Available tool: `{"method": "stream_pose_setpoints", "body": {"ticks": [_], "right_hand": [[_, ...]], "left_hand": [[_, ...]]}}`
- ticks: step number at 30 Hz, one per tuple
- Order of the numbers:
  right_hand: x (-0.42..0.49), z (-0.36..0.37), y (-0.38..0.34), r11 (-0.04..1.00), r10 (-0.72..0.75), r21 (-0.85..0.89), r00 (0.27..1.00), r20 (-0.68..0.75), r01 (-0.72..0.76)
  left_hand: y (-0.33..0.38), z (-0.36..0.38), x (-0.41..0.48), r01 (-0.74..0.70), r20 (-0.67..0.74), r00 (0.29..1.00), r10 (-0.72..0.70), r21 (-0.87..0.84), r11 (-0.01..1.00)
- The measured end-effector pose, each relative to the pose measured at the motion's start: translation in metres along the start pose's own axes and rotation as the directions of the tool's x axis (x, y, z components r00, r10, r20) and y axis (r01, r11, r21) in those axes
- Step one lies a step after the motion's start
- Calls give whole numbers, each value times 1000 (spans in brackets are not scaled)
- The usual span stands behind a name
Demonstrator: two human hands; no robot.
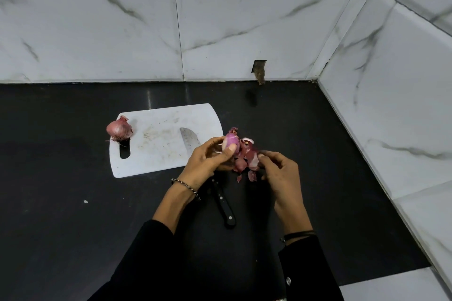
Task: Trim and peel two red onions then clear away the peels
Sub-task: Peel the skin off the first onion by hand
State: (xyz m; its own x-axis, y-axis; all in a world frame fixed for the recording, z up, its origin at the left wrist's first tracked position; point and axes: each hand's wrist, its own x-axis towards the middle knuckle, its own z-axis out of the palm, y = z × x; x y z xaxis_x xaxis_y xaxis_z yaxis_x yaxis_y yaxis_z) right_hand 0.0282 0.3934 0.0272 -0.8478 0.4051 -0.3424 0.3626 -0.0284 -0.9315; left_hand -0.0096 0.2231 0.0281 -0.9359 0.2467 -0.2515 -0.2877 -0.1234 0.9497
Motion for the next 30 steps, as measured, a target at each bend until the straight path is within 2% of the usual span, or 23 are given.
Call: {"method": "stream_pose_setpoints", "body": {"ticks": [3, 5, 9, 15, 20, 24, 30], "right_hand": [[-2, -1, -1, 993, -80, -84, 997, 18, 81], [-8, -1, -7, 971, -206, -110, 977, 55, 211], [-20, 4, -23, 913, -390, -68, 911, 133, 401], [-23, 12, -27, 801, -546, -151, 810, 213, 580], [-21, 7, -27, 715, -624, -200, 740, 250, 670], [-20, 2, -27, 600, -696, -287, 664, 273, 747], [-17, 0, -24, 557, -718, -319, 637, 281, 767]], "left_hand": [[10, 6, -2, 99, 10, 995, -99, -188, 977], [15, 10, -4, 149, -1, 988, -156, -302, 942], [21, 12, -8, 188, 24, 980, -195, -410, 892], [27, 12, -14, 210, 123, 976, -177, -341, 916], [32, 14, -17, 236, 121, 970, -211, -265, 935], [34, 16, -19, 243, 154, 965, -213, -211, 947], [36, 18, -19, 275, 201, 951, -234, -209, 939]]}}
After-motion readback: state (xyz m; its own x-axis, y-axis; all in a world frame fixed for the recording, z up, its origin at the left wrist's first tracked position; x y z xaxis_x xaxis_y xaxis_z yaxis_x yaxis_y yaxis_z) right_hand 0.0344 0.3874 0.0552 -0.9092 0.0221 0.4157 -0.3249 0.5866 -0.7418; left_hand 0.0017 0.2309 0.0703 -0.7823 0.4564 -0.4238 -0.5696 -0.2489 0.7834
